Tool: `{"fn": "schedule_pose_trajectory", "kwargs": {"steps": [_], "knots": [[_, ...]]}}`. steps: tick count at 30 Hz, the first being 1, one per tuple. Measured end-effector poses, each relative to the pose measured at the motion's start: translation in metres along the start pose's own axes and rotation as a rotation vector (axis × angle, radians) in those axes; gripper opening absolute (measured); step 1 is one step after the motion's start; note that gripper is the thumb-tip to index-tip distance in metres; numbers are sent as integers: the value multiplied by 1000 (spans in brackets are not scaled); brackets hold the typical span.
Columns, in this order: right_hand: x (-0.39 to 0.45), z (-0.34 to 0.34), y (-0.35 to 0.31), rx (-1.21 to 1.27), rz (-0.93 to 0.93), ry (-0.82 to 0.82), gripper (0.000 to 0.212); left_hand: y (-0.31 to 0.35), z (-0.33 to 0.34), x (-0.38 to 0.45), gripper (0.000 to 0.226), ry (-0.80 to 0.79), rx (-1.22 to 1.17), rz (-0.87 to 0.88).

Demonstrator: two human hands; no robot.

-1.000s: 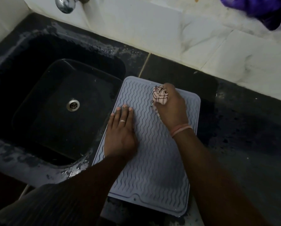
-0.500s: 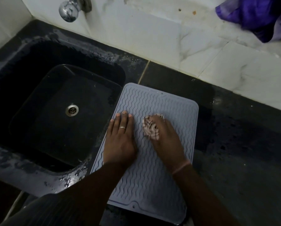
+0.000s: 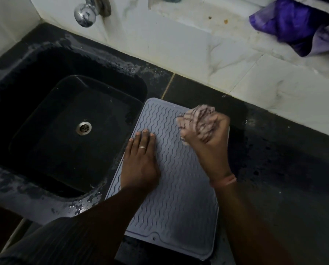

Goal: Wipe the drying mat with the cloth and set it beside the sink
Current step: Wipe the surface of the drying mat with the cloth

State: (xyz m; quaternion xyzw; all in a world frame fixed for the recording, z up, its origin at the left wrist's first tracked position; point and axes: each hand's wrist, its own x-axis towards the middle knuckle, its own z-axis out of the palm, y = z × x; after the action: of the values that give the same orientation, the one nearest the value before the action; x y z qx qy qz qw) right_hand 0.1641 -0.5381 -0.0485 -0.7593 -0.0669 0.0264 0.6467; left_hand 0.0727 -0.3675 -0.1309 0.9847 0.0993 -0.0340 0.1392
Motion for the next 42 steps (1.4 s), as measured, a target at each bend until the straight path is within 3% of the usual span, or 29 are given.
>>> {"fn": "schedule_pose_trajectory", "kwargs": {"steps": [3,5,8,10,13,16,18,21,22,25,27,34,38,42], "knots": [[-44,-7,25,-370,-129,-303,24,-1,0,0,71,10,1,14],[-63,-20,44,-546,-217,-368,31,-1,0,0,73,15,3,19],[-64,-41,32,-550,-103,-432,30,-1,0,0,72,30,6,14],[-59,-45,16,-416,10,-350,35,-1,0,-1,71,28,3,16],[-46,-13,0,-390,187,-51,44,-1,1,-1,70,42,3,18],[-49,35,10,-711,302,-148,92,-1,2,-2,66,69,3,23],[-55,58,21,-897,209,-169,73,-2,0,-1,66,71,-13,21],[-64,60,25,-841,1,-193,33,-3,0,0,69,60,-17,17],[-68,55,27,-807,-51,-232,33,-4,1,-1,71,59,-8,26],[-90,45,35,-860,-78,-405,59,-5,1,-1,79,33,-1,58],[-99,40,47,-851,-84,-416,66,-5,0,-1,81,24,5,70],[-64,36,65,-791,-277,-350,35,-7,7,1,73,35,22,70],[-18,35,66,-876,-214,-340,27,-7,6,1,67,24,31,68],[36,36,66,-910,-197,-231,26,-6,4,2,70,-21,50,56]]}}
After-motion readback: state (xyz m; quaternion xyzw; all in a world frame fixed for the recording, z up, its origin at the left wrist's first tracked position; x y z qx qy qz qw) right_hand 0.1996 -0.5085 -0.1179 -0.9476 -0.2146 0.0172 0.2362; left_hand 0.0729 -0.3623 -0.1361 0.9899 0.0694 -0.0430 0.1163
